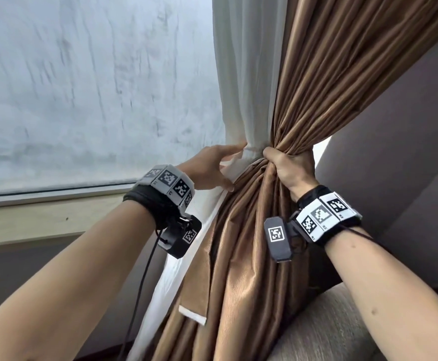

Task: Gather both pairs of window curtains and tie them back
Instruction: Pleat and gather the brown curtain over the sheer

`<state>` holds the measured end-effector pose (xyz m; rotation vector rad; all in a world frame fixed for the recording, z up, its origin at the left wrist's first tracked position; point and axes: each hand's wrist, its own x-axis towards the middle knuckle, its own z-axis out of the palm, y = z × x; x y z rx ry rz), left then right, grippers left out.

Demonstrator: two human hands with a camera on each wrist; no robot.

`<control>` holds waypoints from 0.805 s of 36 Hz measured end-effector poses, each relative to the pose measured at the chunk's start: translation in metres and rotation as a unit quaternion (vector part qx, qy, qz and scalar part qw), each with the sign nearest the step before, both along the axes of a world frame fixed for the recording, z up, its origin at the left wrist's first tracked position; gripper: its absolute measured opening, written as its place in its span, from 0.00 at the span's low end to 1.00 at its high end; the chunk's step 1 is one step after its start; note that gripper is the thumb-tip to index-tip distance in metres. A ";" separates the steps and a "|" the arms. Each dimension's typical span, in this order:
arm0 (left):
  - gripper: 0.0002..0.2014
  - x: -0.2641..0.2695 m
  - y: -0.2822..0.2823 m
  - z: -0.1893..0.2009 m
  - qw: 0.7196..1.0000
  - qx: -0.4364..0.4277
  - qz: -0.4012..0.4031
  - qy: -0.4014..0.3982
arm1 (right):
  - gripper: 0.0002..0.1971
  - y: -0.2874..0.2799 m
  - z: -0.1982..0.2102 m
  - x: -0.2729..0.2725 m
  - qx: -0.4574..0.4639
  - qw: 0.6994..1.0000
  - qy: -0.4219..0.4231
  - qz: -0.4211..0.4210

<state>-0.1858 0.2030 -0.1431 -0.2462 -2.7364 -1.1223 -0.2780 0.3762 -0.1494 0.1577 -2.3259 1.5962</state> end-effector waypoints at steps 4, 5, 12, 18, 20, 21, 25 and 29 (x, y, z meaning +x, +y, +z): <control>0.47 0.000 -0.003 -0.002 0.998 0.057 -0.010 -0.010 | 0.42 0.000 0.002 0.004 0.002 1.000 0.001 0.005; 0.46 -0.001 -0.004 -0.003 0.998 0.056 -0.008 -0.007 | 0.42 0.000 0.002 0.004 0.001 1.000 0.002 0.007; 0.39 0.005 0.007 -0.013 0.982 -0.026 0.072 0.172 | 0.48 0.000 0.006 0.011 -0.009 1.000 -0.010 -0.003; 0.18 0.014 0.015 -0.008 0.926 -0.083 0.082 0.359 | 0.45 -0.004 0.010 0.016 -0.017 1.000 -0.007 -0.007; 0.11 0.016 0.019 -0.010 0.925 -0.138 0.038 0.353 | 0.45 -0.005 0.011 0.018 -0.016 1.000 -0.008 -0.006; 0.10 0.016 0.019 -0.013 0.927 -0.159 0.026 0.339 | 0.45 -0.006 0.011 0.018 -0.014 1.000 -0.008 -0.006; 0.13 0.016 0.022 -0.019 0.949 -0.133 0.037 0.283 | 0.45 -0.006 0.012 0.020 -0.011 1.000 -0.008 -0.012; 0.08 0.014 0.029 -0.014 0.958 -0.117 0.066 0.253 | 0.46 -0.006 0.013 0.022 -0.011 1.000 -0.013 -0.017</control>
